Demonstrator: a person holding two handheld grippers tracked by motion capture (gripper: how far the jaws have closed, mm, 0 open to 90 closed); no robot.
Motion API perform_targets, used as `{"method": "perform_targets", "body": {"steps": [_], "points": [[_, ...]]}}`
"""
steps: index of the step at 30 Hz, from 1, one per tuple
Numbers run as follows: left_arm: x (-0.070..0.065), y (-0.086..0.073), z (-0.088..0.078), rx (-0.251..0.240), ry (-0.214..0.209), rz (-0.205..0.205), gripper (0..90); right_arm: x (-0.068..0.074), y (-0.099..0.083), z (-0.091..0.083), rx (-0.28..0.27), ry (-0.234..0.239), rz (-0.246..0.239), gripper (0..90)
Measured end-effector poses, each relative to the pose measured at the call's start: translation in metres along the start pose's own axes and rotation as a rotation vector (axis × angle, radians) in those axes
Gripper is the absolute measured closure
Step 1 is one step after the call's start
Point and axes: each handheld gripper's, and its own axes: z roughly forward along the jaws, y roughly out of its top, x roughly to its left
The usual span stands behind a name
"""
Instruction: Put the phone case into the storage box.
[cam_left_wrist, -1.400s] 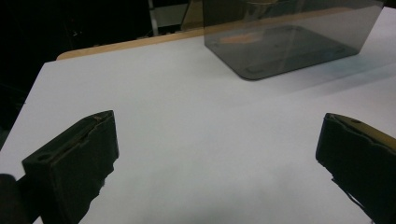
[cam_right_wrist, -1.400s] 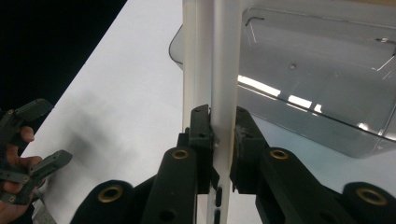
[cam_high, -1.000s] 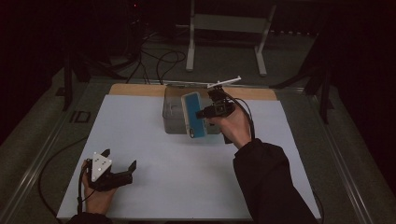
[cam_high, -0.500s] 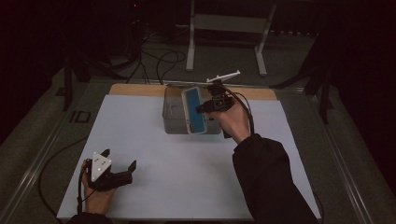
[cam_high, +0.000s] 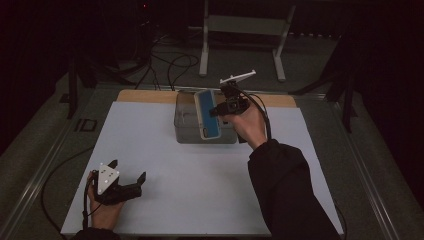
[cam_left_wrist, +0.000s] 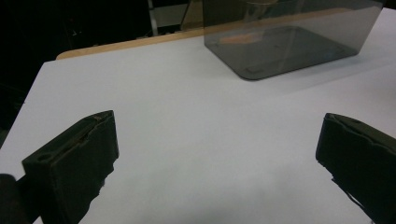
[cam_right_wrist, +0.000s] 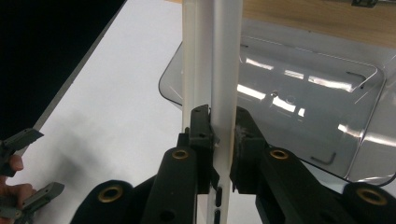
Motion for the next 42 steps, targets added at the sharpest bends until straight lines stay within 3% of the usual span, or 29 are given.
{"method": "perform_targets", "body": {"steps": [27, 42], "points": [[0.0, 0.0, 0.001, 0.001, -0.001, -0.004, 0.2, -0.007, 0.019, 0.006, 0.008, -0.036, 0.021, 81.4], [0.0, 0.0, 0.001, 0.003, -0.002, -0.002, 0.2, -0.017, 0.025, 0.01, -0.015, -0.064, 0.066, 81.5]]}}
